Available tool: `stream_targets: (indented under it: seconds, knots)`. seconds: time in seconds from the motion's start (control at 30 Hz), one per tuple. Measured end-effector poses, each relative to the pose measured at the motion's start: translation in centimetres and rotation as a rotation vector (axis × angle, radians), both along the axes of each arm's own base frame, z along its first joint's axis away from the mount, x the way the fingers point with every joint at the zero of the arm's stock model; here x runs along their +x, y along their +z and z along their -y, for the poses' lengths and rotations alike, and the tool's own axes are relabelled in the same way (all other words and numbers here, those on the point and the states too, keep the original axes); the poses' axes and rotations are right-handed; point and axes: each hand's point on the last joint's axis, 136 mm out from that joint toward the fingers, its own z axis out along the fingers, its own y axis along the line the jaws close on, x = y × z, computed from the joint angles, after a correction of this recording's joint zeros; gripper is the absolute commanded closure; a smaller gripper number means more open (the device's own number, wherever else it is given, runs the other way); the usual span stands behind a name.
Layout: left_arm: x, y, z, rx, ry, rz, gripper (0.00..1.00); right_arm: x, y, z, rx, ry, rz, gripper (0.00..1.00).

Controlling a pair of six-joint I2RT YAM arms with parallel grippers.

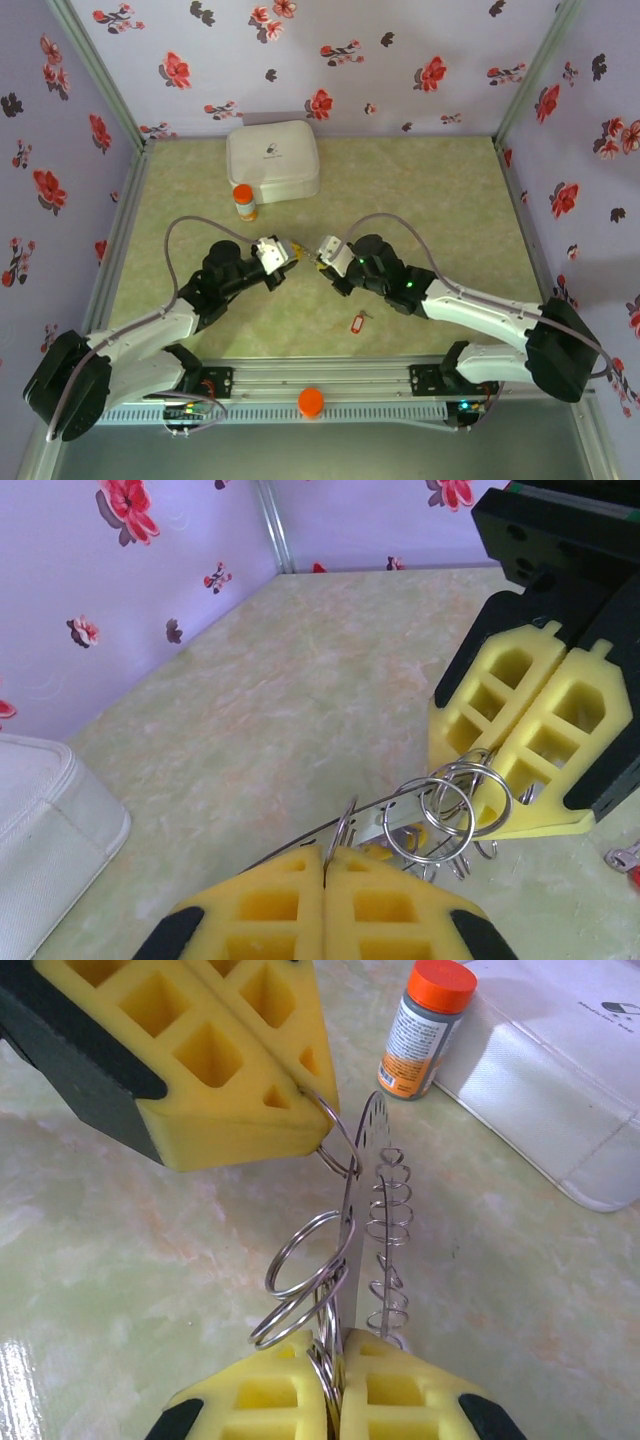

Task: Put the keys on the keyring

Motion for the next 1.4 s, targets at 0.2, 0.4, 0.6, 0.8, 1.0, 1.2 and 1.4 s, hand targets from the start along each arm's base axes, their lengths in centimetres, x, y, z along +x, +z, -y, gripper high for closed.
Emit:
stream_targets:
  seconds: [0.2, 0.4, 0.6, 0.8, 1.0, 1.2, 1.4]
  knots:
    - [0.3, 0.2, -0.1, -0.016, 0.019, -0.011, 1.0, 0.7, 0.5, 0.0, -0.033, -0.038, 0.042, 1.0]
    - [0.9, 0.4, 0.2, -0.08, 0.043, -0.061, 1.0, 0.8, 0.1, -0.2, -0.053, -0.043, 0.044, 1.0]
    - [1.1, 0.3, 0.8, -0.11, 0.041, -0.082, 1.0, 0.8, -0.2, -0.5, -0.066, -0.046, 0.045, 1.0]
    - [1.4, 0.3, 0.9, -0.109, 0.062, -0.071, 1.0, 0.9, 0.0, -0.5, -0.057, -0.062, 0.031, 1.0]
    - [2.3, 1.1, 1.1, -0.172, 0.099, -0.06, 1.0, 1.4, 0.3, -1.0, -0.029, -0.081, 0.021, 0.64]
    - [2.3, 3.7, 1.7, -0.285, 0.041, 0.001, 1.0, -1.9, 2.3, -2.1, 0.052, 0.106, -0.027, 0.45]
    - [2.5, 4.3, 1.9, -0.337, -0.041, 0.022, 1.0, -2.4, 10.5, 2.3, 0.251, 0.205, -0.017, 0.56]
